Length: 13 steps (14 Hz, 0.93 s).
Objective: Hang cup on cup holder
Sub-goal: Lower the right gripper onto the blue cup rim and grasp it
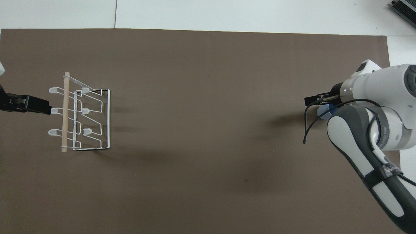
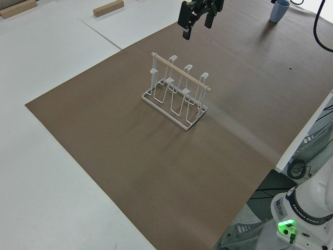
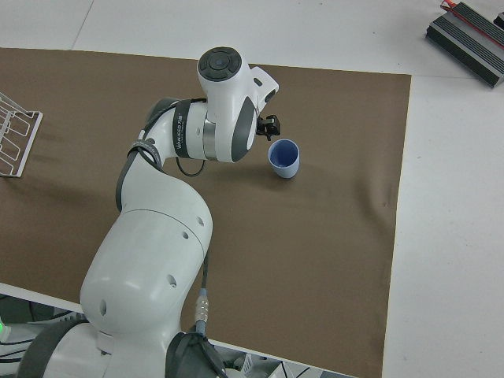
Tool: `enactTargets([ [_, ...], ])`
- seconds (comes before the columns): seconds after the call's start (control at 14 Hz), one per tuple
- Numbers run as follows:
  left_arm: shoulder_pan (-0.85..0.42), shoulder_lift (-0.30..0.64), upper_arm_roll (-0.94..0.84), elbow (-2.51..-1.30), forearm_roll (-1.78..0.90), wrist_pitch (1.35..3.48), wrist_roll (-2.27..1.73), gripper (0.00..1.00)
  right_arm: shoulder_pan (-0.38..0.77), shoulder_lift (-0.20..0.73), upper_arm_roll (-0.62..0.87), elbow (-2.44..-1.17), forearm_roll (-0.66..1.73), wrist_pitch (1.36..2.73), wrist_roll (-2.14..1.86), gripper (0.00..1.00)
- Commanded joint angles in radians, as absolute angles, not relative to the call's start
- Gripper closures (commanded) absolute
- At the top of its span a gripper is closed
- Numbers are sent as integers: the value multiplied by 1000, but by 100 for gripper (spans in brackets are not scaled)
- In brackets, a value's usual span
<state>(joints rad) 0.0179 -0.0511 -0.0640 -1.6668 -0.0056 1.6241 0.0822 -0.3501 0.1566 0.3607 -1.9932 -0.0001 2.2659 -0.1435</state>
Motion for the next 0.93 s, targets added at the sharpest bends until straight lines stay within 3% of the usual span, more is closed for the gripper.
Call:
enactTargets([
  [0.0, 21, -77, -61, -1697, -8, 1635, 97, 0, -390, 137, 370, -2046, 14, 2298, -179, 0],
  [0.86, 21, -77, -61, -1697, -8, 1635, 97, 0, -397, 158, 367, -2132, 12, 2375, -178, 0],
])
